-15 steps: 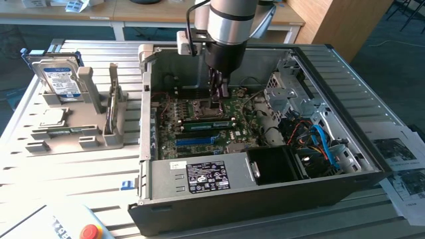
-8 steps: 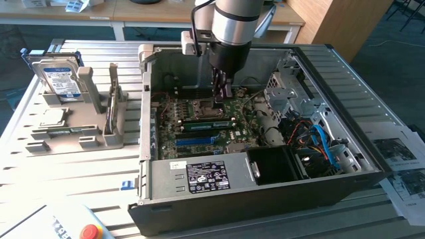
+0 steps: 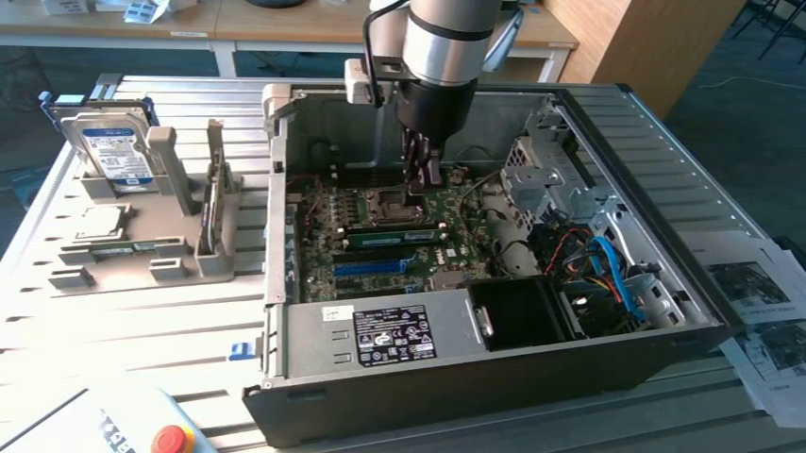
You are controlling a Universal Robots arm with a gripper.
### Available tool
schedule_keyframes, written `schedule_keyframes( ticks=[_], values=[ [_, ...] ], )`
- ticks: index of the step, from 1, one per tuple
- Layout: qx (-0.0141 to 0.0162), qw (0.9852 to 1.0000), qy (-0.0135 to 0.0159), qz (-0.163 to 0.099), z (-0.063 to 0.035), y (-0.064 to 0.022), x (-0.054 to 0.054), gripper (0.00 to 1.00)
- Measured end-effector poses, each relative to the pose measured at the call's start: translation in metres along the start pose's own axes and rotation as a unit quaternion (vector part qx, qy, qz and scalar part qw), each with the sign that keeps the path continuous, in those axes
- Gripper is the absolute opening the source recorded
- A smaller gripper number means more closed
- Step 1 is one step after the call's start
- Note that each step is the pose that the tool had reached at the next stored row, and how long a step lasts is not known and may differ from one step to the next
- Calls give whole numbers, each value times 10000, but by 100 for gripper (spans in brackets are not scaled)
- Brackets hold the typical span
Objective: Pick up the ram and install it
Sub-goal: 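Press down the ram until it locks into place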
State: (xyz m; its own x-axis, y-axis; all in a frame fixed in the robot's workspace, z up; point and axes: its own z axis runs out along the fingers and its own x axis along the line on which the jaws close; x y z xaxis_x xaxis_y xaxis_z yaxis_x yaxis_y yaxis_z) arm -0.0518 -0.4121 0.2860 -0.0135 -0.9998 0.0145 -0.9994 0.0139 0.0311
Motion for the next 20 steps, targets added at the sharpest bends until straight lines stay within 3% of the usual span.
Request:
schedule_keyframes(
  ticks=[4, 8, 20],
  values=[
    [35, 10000, 0, 0, 0, 6, 0, 10],
    [90, 10000, -1, -2, 0, 17, 0, 10],
    [94, 10000, -1, -2, 0, 17, 0, 10]
  ],
)
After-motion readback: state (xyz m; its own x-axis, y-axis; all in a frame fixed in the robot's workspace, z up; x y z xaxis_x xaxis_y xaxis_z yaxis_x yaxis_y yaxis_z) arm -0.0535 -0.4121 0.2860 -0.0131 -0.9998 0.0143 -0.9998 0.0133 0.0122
